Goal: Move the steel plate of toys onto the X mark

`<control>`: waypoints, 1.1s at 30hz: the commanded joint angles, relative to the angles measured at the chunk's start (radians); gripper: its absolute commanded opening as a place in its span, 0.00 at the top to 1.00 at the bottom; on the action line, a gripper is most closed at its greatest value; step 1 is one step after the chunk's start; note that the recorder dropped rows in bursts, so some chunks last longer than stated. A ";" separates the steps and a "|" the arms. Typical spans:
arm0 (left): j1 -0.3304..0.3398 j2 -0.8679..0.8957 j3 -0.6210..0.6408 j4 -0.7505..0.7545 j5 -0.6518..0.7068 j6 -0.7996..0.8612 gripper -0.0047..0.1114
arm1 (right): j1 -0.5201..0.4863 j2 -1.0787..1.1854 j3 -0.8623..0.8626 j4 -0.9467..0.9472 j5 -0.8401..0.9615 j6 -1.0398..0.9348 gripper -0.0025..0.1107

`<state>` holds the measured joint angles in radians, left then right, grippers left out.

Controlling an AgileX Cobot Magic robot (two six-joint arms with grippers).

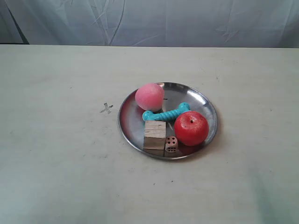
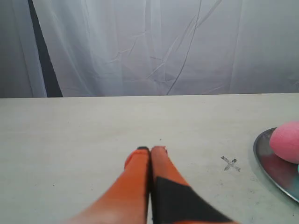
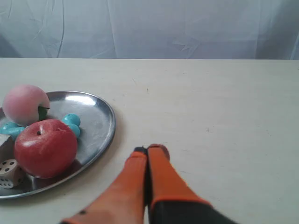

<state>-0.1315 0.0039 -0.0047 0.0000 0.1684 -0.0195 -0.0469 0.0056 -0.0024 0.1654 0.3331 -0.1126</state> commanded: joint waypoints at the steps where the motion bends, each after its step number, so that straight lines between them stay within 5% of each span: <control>1: 0.001 -0.004 0.005 -0.006 -0.013 0.000 0.96 | -0.003 -0.006 0.002 0.001 -0.008 -0.001 0.98; 8: 0.001 -0.004 0.005 0.031 -0.068 0.000 0.96 | -0.003 -0.006 0.002 0.001 -0.008 -0.001 0.98; 14: 0.001 -0.004 0.005 -0.194 -0.277 -0.007 0.96 | -0.003 -0.006 0.002 -0.018 -0.087 -0.019 0.98; 22: 0.001 -0.004 0.005 -0.512 -0.437 -0.012 0.96 | -0.003 -0.006 0.002 0.735 -0.392 0.107 0.98; 27: 0.001 -0.004 0.005 -0.735 -0.431 -0.084 0.96 | -0.003 -0.006 0.002 0.841 -0.414 0.113 0.98; 33: 0.001 -0.004 0.005 -0.740 -0.416 -0.086 0.96 | 0.001 -0.006 0.002 0.898 -0.429 0.113 0.98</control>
<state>-0.1315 0.0039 -0.0047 -0.7261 -0.2398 -0.1005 -0.0469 0.0056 -0.0007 1.0359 -0.0745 0.0000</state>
